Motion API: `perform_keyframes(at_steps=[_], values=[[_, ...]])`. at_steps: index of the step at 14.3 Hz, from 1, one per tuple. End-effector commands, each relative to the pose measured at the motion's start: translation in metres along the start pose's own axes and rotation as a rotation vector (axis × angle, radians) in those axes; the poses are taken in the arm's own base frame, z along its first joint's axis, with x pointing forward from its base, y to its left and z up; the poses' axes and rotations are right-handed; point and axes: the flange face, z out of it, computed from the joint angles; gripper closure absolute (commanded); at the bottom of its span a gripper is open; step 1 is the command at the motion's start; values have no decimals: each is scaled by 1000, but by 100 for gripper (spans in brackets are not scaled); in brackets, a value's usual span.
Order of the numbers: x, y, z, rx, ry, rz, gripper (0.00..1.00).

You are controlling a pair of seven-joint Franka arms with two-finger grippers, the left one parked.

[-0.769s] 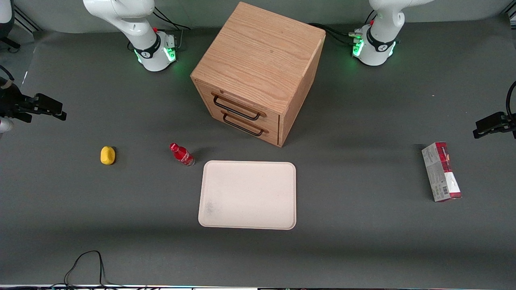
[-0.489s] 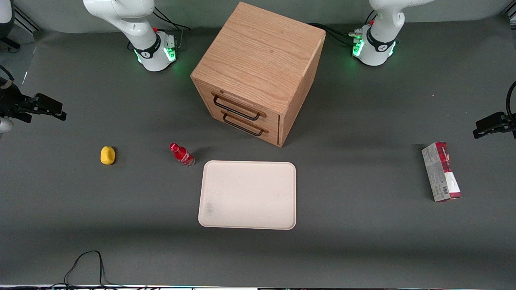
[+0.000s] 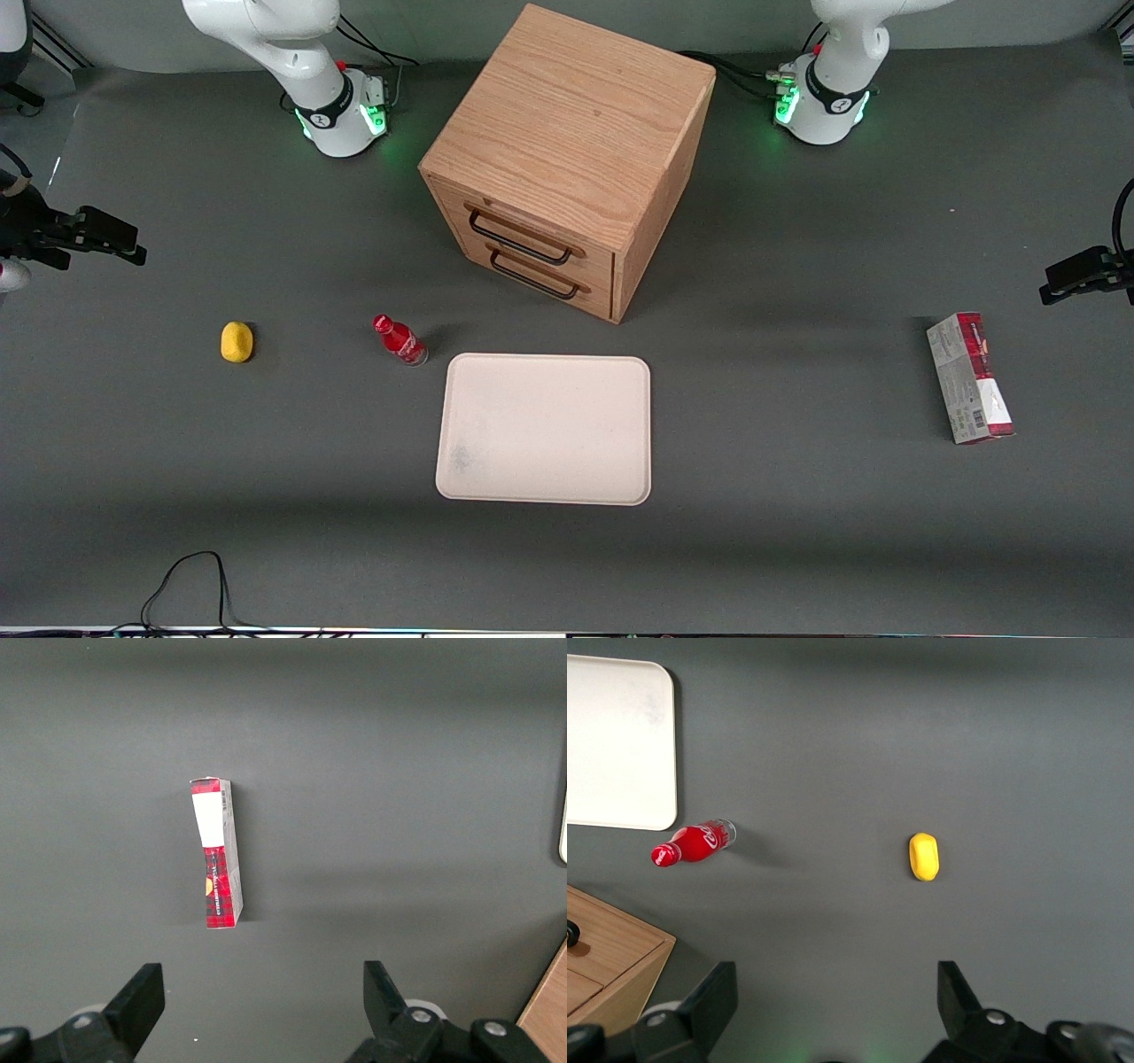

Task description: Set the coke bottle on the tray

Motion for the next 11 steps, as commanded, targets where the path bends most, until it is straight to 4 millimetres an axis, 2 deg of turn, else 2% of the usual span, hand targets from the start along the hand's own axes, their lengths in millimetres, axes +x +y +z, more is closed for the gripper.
perform_keyframes(at_steps=[1, 4, 8, 11], values=[[1, -6, 1, -4, -7, 15, 0], [3, -44, 0, -4, -4, 32, 0], [-1, -124, 0, 11, 3, 31, 0], [-2, -180, 14, 22, -19, -25, 0]])
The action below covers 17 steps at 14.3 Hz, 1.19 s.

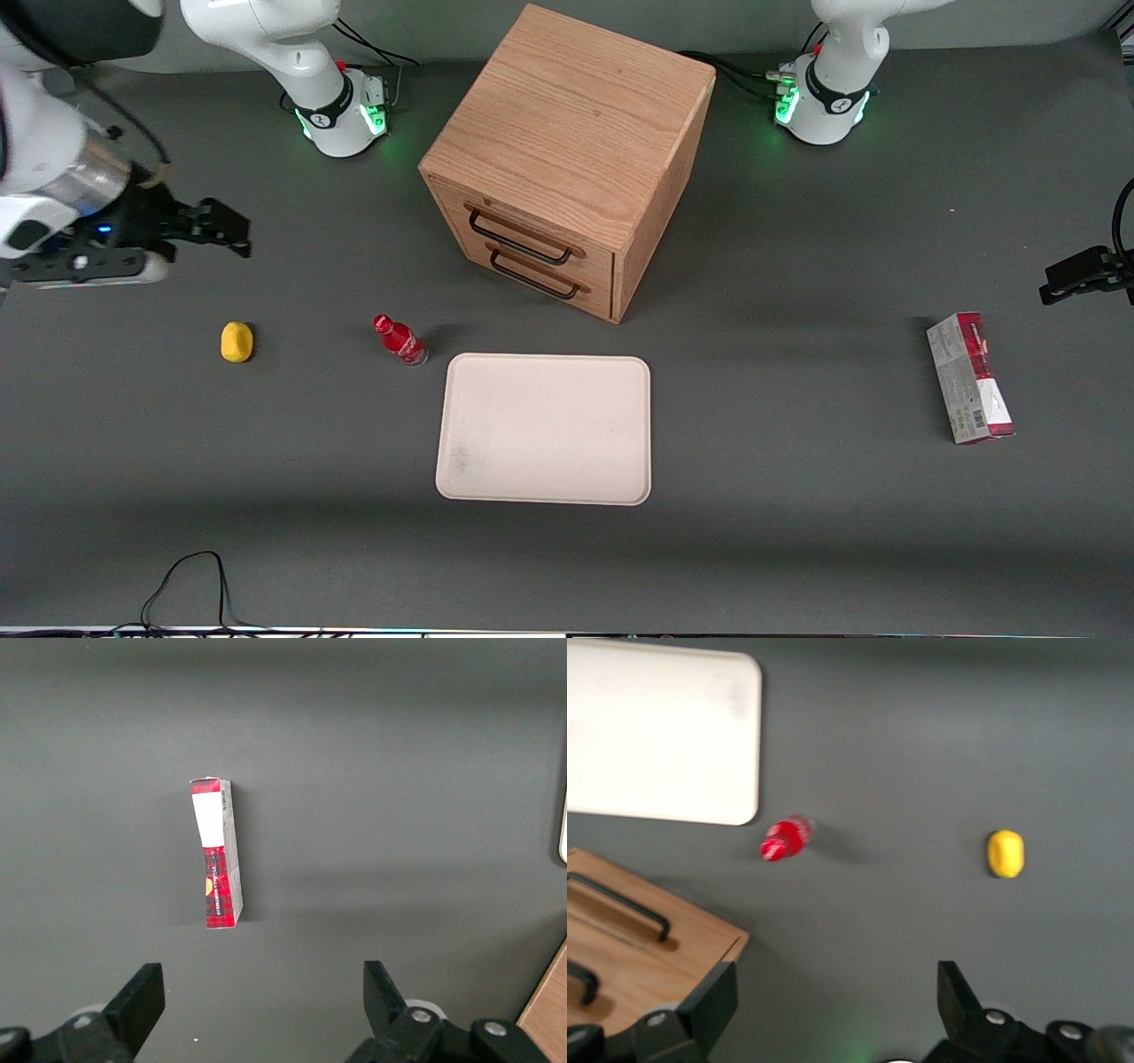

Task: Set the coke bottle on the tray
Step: 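Move the open right gripper down over the red Coca-Cola bottle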

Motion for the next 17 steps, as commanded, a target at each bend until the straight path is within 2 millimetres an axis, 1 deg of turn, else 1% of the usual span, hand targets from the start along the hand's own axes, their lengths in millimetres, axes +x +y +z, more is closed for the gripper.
perform_keyframes(at_steps=[1, 3, 4, 7, 9, 11, 13, 17], values=[[4, -40, 9, 16, 0, 13, 0], [4, -68, 18, 11, 0, 10, 0], [4, -72, 20, 11, 3, 10, 0], [9, -74, 30, 11, 1, 9, 0], [11, -73, 54, 9, -4, 10, 0], [13, -72, 84, 13, 9, 13, 0], [16, -73, 108, 16, 26, 11, 0], [18, -68, 155, 23, 54, 15, 0]])
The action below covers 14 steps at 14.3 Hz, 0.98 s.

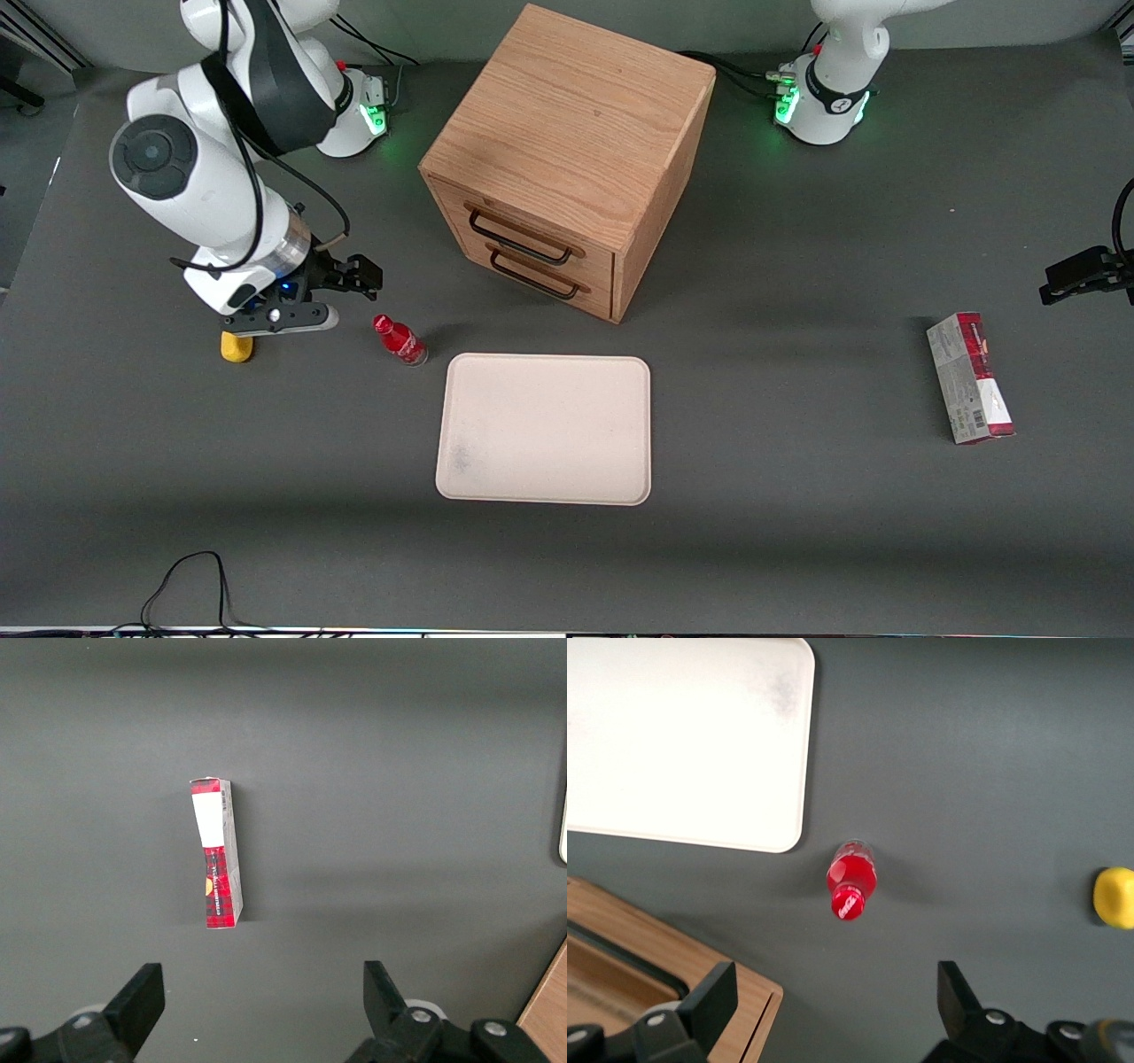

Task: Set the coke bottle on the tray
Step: 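Move the open right gripper down over the red Coca-Cola bottle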

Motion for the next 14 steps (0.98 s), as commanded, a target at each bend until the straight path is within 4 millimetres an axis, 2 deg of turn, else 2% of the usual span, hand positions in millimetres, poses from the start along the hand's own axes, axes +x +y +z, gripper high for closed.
perform_keyframes(at_steps=[1, 7, 14], values=[[-8, 3, 29, 18, 22, 20, 0], [-7, 2, 88, 13, 7, 30, 0], [6, -2, 129, 8, -1, 29, 0]])
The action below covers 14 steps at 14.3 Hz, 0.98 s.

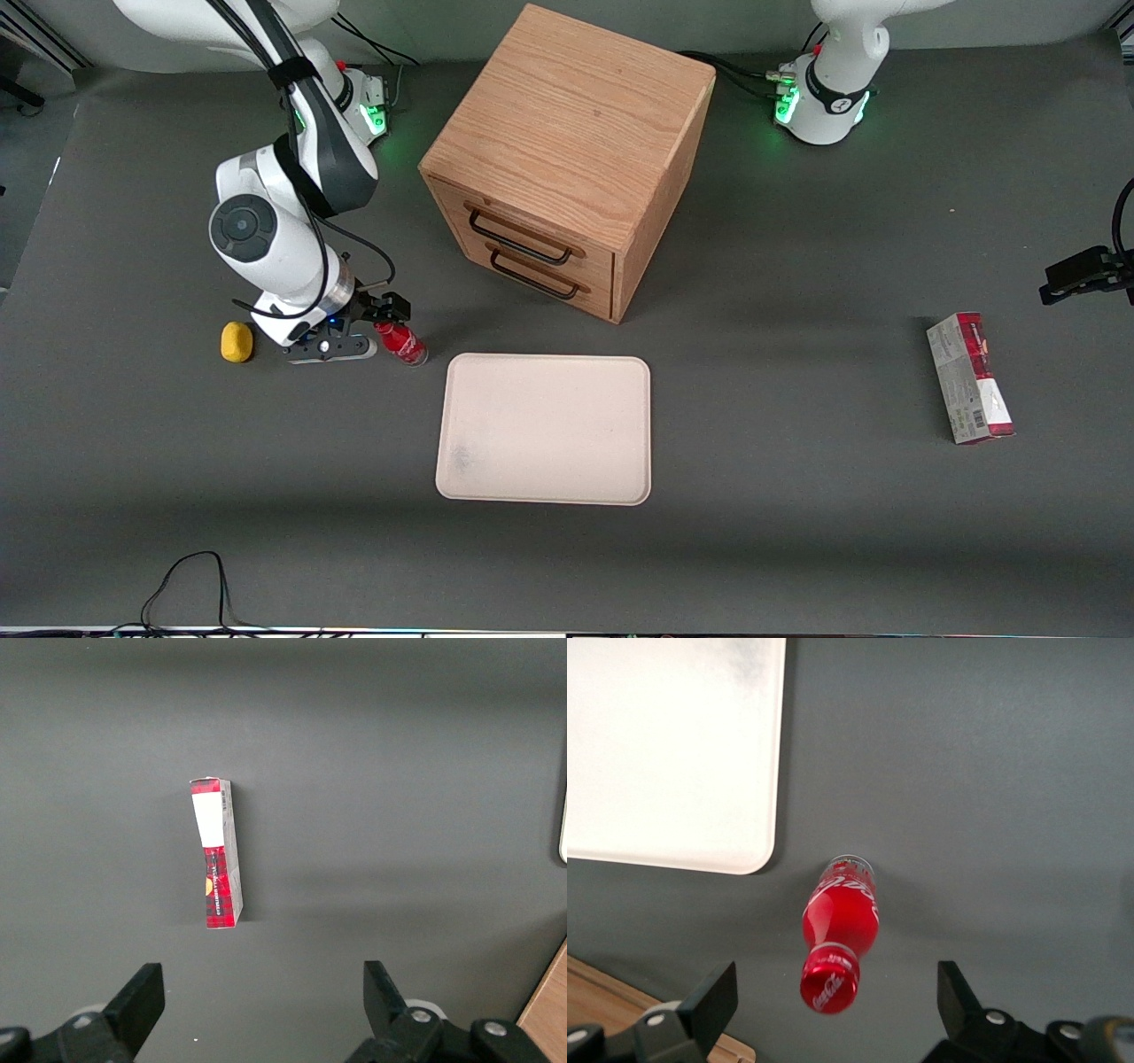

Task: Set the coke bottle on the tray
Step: 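Move the open right gripper down over the red Coca-Cola bottle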

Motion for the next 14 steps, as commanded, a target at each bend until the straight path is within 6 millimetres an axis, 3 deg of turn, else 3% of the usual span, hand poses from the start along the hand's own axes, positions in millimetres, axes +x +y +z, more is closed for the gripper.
perform_keyframes(at_steps=[1, 6, 12, 13, 14], values=[[5, -4, 13, 10, 1, 23, 0], [4, -7, 29, 1, -28, 19, 0], [-1, -7, 32, -8, -62, 16, 0], [-2, -7, 31, -10, -68, 16, 2], [-1, -7, 29, -9, -67, 16, 12]])
